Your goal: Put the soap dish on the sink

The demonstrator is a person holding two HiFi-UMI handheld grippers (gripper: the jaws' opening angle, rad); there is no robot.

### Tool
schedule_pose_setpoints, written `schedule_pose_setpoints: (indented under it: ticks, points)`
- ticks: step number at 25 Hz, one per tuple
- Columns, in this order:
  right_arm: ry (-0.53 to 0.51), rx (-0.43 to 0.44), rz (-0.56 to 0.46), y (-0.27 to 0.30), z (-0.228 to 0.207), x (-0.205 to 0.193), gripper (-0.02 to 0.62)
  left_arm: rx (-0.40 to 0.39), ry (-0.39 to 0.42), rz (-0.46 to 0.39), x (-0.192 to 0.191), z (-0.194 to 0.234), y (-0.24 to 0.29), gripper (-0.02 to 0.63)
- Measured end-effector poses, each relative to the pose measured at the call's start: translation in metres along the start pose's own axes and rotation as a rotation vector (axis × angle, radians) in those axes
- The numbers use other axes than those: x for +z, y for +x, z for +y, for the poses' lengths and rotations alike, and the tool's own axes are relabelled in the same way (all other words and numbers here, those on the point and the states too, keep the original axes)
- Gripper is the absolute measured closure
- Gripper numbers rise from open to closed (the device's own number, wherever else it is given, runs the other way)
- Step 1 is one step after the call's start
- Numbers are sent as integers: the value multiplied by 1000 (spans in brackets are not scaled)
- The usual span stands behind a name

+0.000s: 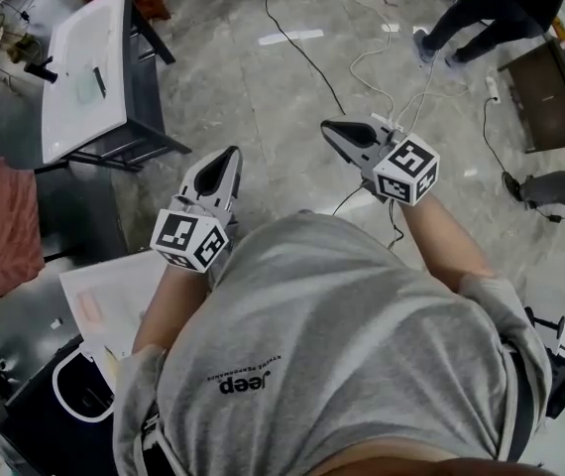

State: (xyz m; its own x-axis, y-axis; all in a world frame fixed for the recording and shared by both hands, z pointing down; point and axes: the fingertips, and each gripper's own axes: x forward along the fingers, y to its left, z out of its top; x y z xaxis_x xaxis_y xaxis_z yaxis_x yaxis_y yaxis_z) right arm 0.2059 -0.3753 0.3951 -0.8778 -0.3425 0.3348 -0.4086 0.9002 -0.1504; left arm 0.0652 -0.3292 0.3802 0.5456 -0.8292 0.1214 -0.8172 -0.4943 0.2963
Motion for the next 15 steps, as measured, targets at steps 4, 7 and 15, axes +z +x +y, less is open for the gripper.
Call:
schedule_pose_setpoints:
  ticks: [4, 7, 15]
  points:
    - [-29, 12, 17, 4, 3, 0, 546, 5, 0, -3, 0, 2, -2, 603]
    - [-37, 15, 22, 9, 3, 2, 546, 13, -3, -5, 1, 6, -5, 603]
    - [-49, 23, 30, 14, 4, 4, 546, 19, -2, -11, 3, 9, -9, 603]
